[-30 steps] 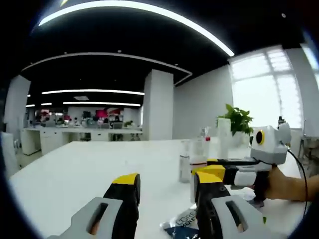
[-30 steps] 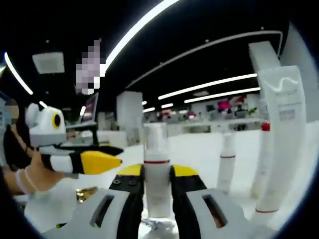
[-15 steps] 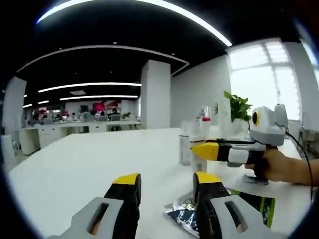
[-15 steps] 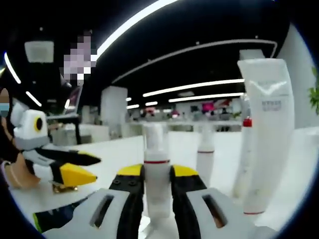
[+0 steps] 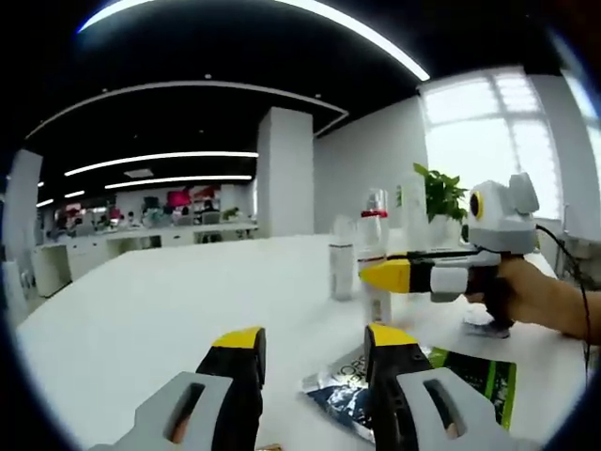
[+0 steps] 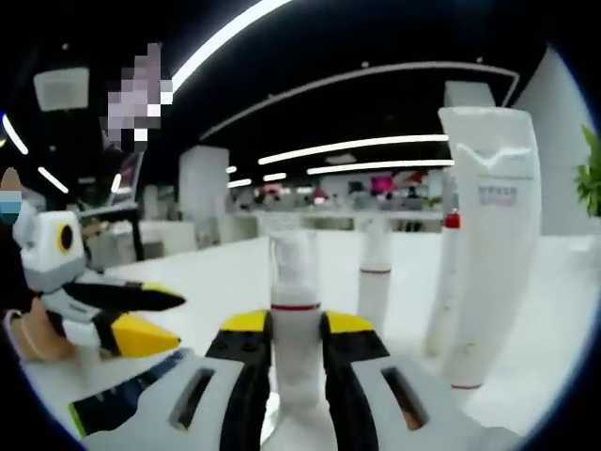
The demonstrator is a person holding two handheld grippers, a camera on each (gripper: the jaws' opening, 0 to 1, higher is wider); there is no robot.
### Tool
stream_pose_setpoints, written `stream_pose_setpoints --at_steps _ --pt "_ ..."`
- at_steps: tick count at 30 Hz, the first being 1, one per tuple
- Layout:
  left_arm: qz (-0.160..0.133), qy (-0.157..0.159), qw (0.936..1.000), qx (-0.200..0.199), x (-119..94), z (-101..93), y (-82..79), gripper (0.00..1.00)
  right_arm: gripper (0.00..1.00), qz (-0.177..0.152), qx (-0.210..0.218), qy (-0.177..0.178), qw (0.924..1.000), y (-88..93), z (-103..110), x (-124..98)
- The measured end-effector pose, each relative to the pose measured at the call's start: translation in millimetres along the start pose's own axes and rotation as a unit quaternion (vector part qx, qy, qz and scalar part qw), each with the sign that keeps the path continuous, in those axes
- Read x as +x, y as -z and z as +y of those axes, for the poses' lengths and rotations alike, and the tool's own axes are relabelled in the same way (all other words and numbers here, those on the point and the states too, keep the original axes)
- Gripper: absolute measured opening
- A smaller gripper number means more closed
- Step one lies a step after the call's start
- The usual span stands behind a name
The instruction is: Arrange the skincare products in the storage area until every visible bottle or jar stands upright without overlapping.
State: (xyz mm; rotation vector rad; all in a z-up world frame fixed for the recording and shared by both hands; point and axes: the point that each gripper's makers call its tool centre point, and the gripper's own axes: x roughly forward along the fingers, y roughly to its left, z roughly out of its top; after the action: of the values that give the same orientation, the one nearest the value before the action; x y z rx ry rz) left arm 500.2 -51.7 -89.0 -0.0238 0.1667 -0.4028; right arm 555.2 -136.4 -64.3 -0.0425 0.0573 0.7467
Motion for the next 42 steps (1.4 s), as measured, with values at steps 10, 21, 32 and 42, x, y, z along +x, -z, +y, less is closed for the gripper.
stream_pose_setpoints --at_steps 10,21,32,42 --pt "0.001 0.003 0.9998 -0.019 -2.3 1.7 4.0 0.43 0.19 0.045 0.002 0.018 0.9988 7.4 -6.5 -15.0" --pt "0.000 0.003 0.9998 -0.022 -4.8 1.7 5.3 0.43 0.19 0.069 -0.002 0.024 0.9973 15.6 -7.1 -15.4" --pt "0.011 0.036 0.9993 -0.005 0.9 -11.9 11.6 0.43 0.19 0.025 0.029 -0.004 0.9993 10.8 -1.3 -6.6" --pt "0.022 0.033 0.9991 0.015 3.2 -10.9 15.1 0.43 0.19 0.047 -0.018 0.027 0.9984 14.9 -8.4 -4.8"
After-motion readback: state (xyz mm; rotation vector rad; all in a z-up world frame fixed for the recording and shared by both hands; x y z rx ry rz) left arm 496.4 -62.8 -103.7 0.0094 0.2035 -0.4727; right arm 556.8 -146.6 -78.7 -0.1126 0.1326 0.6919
